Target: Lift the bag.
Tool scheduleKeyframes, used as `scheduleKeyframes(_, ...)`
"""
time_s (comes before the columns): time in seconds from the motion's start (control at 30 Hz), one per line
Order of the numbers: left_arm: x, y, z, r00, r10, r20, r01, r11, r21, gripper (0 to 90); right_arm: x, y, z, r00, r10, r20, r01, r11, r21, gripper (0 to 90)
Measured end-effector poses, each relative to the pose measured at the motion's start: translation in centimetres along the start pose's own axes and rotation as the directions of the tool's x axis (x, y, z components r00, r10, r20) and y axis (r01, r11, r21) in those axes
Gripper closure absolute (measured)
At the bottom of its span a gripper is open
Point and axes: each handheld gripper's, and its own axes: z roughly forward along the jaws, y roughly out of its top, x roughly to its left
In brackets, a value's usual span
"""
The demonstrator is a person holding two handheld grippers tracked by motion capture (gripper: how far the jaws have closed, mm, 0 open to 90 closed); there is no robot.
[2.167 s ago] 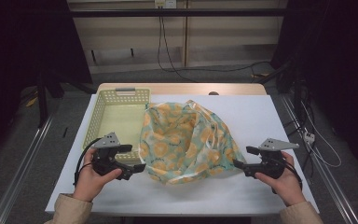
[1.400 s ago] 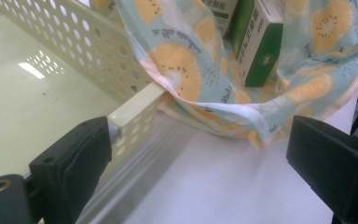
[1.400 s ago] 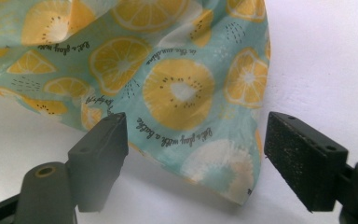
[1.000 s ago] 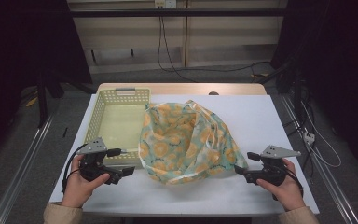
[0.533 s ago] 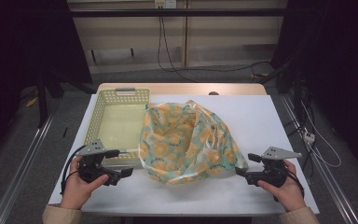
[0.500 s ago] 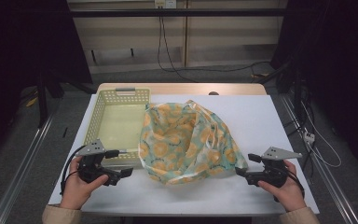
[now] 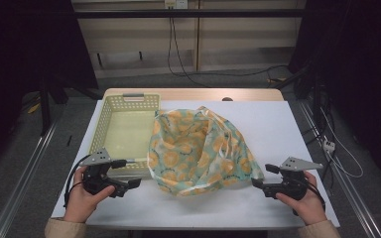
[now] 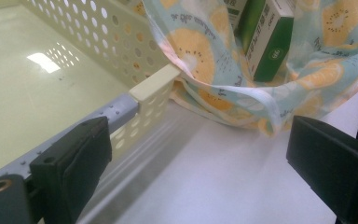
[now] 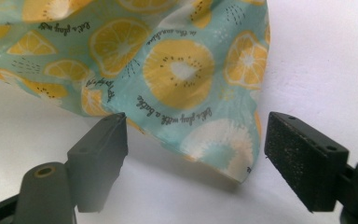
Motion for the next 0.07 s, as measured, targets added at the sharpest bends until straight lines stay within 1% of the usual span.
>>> scheduleKeyframes(0.07, -0.02, -0.03, 0.00, 1.0000, -0.005, 0.001, 0.005, 1.0000, -0.001, 6.5, -0.02, -0.04, 0.02, 1.0000, 0.004, -0.002, -0.004, 1.000, 0.000, 21.1)
